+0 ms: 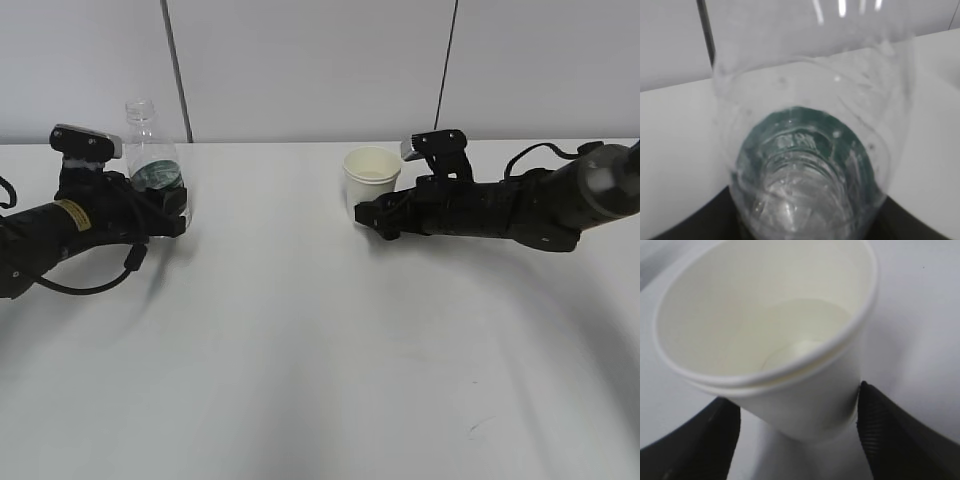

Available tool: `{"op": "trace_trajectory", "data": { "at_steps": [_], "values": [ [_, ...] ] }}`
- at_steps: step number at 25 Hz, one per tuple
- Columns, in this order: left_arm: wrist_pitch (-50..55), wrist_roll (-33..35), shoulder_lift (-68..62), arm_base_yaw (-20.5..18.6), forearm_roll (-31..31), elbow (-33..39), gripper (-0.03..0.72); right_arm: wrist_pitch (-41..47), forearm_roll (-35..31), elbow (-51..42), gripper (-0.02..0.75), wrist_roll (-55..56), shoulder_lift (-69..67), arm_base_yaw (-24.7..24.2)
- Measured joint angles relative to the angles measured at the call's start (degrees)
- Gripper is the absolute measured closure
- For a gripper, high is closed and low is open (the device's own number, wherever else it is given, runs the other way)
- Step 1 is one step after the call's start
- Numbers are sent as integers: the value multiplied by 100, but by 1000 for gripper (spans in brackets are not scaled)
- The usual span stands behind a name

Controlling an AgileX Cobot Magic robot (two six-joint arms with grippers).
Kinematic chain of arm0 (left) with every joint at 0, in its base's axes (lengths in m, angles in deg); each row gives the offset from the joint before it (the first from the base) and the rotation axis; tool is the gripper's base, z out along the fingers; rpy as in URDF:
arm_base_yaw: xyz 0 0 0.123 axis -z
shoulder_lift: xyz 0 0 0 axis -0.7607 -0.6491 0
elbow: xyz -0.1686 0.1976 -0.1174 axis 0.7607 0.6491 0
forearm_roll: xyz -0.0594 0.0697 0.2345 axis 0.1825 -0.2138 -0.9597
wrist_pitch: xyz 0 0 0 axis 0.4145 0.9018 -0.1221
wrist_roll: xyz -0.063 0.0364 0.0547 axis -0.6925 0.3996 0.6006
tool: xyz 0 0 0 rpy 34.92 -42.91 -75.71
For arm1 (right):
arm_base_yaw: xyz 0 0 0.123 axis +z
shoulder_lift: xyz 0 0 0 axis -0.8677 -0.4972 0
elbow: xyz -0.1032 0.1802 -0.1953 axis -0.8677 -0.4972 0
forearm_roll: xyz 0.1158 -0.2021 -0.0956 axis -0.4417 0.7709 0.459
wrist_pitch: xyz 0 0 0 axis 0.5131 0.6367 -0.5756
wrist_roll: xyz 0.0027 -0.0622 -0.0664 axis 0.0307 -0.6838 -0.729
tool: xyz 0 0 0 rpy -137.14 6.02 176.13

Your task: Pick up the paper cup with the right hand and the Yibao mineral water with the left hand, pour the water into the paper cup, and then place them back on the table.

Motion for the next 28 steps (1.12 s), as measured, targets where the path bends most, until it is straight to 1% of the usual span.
{"op": "trace_trajectory", "data": {
  "at_steps": [6, 10, 19, 28],
  "values": [
    [0, 0, 0, 0, 5, 0, 349, -31, 356, 0, 177, 250, 0, 0],
    [0, 0, 0, 0, 5, 0, 349, -40, 457, 0, 177, 341, 0, 0],
    [0, 0, 0, 0, 5, 0, 349, -40, 902, 0, 177, 713, 23, -15],
    [0, 0, 0, 0, 10, 0, 349, -88, 1611, 0, 178, 1351, 241, -203]
  ]
}}
